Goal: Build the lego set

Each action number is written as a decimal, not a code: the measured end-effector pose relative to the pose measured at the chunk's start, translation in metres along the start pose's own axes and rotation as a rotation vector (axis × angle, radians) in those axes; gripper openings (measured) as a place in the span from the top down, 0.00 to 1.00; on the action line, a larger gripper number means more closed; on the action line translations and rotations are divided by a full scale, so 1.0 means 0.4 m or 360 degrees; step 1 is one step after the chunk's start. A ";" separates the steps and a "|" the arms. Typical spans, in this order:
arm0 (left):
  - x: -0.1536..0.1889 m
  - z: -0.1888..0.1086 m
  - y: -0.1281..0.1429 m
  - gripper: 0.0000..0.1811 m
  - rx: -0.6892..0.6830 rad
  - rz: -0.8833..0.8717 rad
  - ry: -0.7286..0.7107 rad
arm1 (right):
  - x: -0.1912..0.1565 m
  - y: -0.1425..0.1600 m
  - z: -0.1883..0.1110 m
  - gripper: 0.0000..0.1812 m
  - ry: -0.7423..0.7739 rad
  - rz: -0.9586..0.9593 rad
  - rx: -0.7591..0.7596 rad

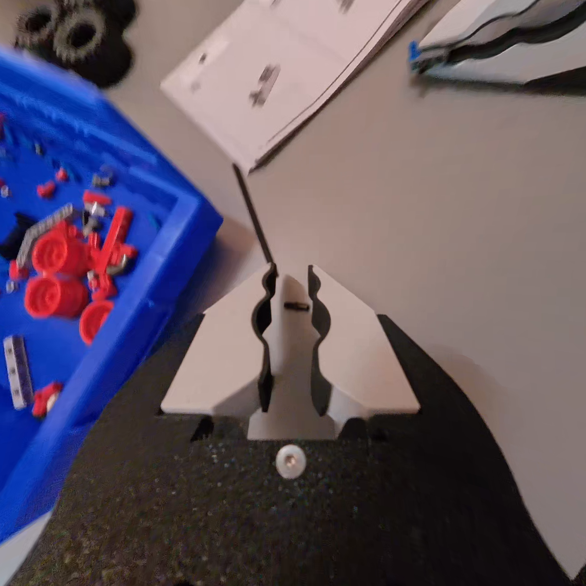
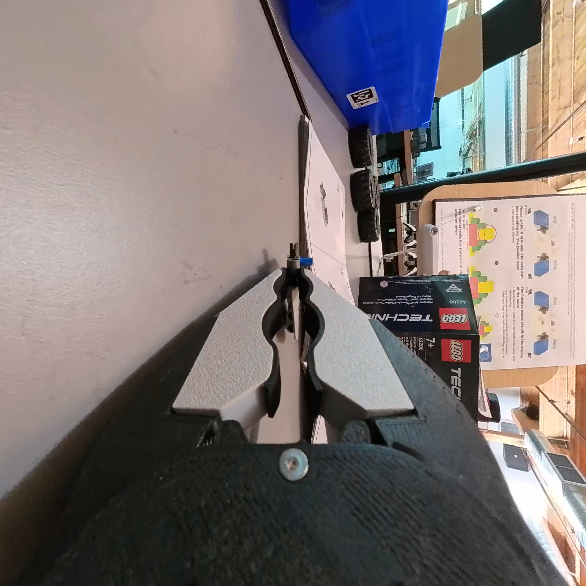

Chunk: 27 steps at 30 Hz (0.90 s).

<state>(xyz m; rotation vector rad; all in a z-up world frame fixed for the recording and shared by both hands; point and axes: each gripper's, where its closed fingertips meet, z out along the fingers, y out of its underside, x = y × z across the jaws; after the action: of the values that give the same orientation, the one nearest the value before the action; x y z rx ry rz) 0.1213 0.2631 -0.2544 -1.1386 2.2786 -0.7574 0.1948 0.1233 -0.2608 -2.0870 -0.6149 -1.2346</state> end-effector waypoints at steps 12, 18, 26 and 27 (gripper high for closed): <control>0.028 -0.067 0.097 0.92 -0.0099 -0.0152 0.0050 | -0.002 -0.003 -0.004 0.97 0.0003 -0.0012 0.0005; 0.019 -0.033 0.060 0.91 -0.0012 -0.0542 0.0070 | -0.002 -0.003 -0.005 0.97 0.0010 -0.0027 0.0001; 0.003 -0.016 0.078 0.99 -0.0136 -0.0626 -0.0178 | 0.000 -0.003 -0.006 0.97 0.0008 -0.0021 0.0001; 0.003 -0.016 0.078 0.99 -0.0131 -0.0613 -0.0184 | 0.000 -0.003 -0.006 0.97 0.0008 -0.0020 0.0000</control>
<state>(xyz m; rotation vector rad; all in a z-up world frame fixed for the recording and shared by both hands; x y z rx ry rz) 0.0992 0.2795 -0.2705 -1.6439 2.0356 -0.7184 0.1926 0.1225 -0.2598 -2.0824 -0.6267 -1.2466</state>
